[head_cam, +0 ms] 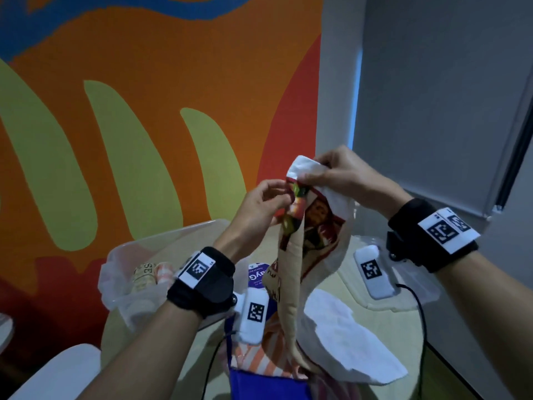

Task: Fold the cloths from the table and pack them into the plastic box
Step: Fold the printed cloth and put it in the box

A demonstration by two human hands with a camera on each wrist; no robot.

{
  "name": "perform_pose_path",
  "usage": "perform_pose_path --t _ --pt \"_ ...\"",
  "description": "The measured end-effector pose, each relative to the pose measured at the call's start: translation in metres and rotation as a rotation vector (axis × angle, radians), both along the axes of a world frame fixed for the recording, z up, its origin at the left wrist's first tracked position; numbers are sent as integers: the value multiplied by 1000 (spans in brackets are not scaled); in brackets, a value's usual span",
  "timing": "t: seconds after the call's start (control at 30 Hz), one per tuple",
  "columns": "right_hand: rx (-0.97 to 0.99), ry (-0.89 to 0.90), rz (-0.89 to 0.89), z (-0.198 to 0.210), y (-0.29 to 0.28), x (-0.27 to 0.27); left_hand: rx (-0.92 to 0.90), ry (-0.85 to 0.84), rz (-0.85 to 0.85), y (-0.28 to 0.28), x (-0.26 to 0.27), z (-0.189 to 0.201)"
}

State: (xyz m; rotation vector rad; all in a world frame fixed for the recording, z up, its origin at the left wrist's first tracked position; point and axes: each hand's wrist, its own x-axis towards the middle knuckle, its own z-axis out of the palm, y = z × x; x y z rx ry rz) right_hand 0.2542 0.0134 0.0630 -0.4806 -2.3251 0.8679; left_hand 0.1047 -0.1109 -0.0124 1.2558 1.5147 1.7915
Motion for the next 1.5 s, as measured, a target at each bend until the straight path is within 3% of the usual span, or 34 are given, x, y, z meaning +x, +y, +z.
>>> perform_pose_path --t 0.17,0.23,0.3,0.43,0.53,0.67,0.73,0.87,0.93,1.03,1.17,1.27,1.37,1.4,1.5 --pt "-99 297 -53 9 6 1 -269 204 -249 -12 18 -90" --pt "-202 456 -59 15 8 2 -342 263 -256 -5 26 -131" --pt "-286 580 -77 22 12 7 -386 217 -194 5 31 -156" --pt "-303 660 -168 24 34 26 -294 30 -104 18 30 -142" --pt "-336 668 -206 24 45 35 -340 61 -110 28 17 -128" --pt "-313 715 -161 34 42 44 -628 186 -120 48 22 -178" --pt "-281 725 -159 38 42 48 -580 168 -87 57 34 -197" --pt "-206 542 -197 22 48 48 -433 -100 -149 66 64 -186" --pt "-188 436 -210 3 53 47 -410 -162 -206 66 73 -178" --pt "-233 411 -215 -14 59 47 -397 -246 -280 61 74 -173" --pt "-227 361 -189 -20 54 43 -570 23 -341 52 66 -199" --pt "-163 207 -199 -32 49 37 -663 76 -365 57 79 -220" --pt "-110 76 -240 -44 53 34 -647 121 -190 66 96 -220" --pt "-106 57 -252 -46 56 35 -620 86 -123 68 97 -218" --pt "-73 30 -283 -49 67 41 -325 -368 -140 63 84 -187"
